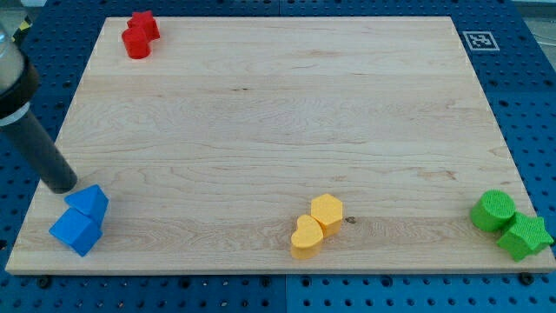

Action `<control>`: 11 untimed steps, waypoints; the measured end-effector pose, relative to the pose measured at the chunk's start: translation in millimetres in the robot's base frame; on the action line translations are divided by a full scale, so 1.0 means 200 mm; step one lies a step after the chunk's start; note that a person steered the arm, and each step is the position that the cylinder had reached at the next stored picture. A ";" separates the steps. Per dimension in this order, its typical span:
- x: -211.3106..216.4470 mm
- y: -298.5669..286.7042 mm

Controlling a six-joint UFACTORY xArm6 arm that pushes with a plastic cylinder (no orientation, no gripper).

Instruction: Separate the blue cube and blue triangle

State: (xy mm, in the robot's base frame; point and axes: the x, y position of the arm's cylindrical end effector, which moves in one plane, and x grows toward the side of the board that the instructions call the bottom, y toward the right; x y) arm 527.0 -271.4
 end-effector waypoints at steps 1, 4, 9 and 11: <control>0.05 -0.03; 0.26 0.04; 0.38 0.15; 0.38 0.27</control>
